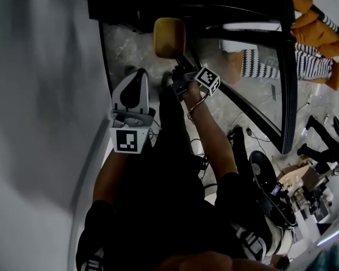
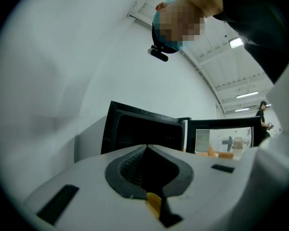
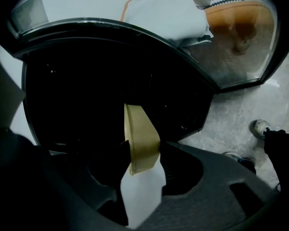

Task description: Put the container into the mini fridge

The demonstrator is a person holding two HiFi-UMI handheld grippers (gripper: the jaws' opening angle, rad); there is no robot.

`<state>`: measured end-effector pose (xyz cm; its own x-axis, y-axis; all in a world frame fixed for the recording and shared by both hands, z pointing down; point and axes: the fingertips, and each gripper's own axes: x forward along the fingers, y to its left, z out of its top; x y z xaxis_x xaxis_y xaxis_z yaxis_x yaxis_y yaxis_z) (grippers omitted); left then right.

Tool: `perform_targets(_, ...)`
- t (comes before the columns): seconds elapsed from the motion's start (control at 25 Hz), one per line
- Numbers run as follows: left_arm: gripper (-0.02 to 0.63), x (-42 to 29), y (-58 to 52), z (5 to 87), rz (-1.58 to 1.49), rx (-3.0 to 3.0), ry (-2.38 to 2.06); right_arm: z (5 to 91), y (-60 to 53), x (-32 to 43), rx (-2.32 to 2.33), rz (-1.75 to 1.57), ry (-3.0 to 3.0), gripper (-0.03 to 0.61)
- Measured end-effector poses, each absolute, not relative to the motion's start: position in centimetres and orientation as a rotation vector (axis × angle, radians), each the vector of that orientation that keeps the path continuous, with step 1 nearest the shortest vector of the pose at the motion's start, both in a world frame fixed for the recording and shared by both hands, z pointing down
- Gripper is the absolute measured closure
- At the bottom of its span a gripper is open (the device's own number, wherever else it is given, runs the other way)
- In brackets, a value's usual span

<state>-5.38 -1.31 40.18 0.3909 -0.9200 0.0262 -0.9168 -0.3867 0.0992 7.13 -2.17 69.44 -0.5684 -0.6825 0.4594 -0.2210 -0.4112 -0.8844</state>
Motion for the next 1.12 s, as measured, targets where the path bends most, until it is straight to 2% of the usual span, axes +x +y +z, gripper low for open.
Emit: perform_targets(1.12,0.609,-5.3,-3.6,41.5,-0.05,2.498,-1.715,73.4,-7.6,8.3,-1.25,-2.009,1.415,0.4)
